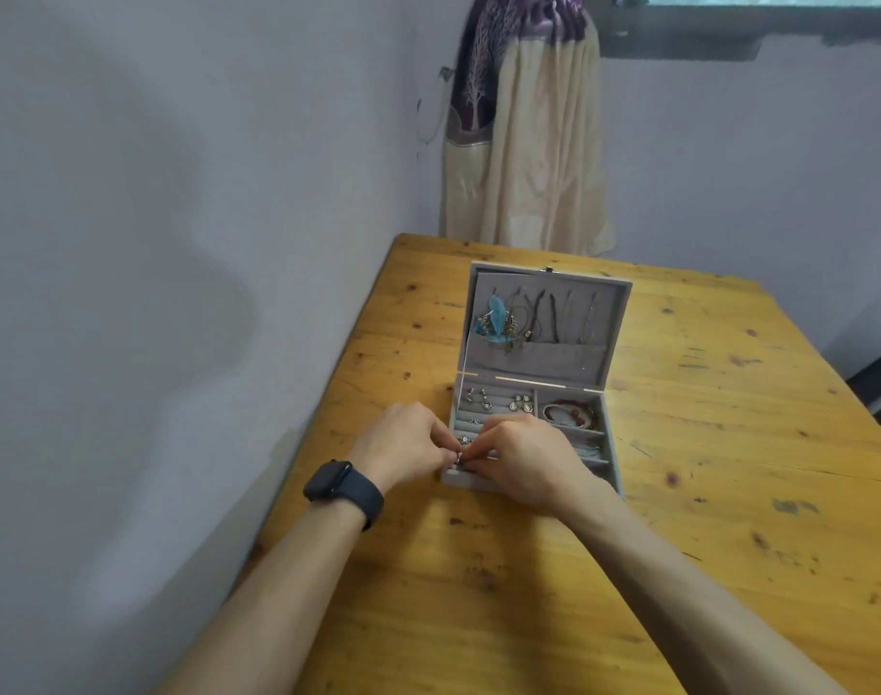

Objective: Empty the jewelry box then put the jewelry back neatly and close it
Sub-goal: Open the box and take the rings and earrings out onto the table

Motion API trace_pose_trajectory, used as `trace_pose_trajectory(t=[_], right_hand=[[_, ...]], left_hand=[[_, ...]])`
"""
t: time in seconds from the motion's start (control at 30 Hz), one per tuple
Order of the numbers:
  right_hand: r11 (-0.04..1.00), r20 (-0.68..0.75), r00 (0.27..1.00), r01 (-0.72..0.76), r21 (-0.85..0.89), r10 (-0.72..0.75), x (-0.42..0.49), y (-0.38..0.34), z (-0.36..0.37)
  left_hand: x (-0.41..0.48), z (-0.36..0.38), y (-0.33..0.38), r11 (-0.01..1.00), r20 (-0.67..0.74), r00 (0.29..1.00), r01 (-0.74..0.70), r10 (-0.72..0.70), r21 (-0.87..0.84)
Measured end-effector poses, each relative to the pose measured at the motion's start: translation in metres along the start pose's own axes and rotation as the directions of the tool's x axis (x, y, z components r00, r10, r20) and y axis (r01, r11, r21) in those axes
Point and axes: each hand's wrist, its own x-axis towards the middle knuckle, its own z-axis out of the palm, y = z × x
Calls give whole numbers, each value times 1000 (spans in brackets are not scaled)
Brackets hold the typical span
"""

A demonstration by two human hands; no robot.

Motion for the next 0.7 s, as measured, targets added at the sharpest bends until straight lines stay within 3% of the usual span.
trace_pose_trajectory(t=[0.2, 0.33, 0.5, 0.7], right_hand=[[1000, 95, 995, -19, -2, 20, 9, -3, -1], [998, 119, 991, -65, 21, 62, 4, -1, 2], [963, -115, 979, -139, 229, 168, -35, 16, 12], [874, -385, 856, -145, 463, 346, -81, 27, 38]], left_hand=[[-5, 3, -1, 1000, 15, 1000, 18, -17, -13], [-4, 2, 11, 990, -12, 999, 35, -34, 138], [-2, 10, 34, 906, -163, 987, 75, -7, 417], [-4, 27, 58, 805, -235, 964, 239, -127, 543]])
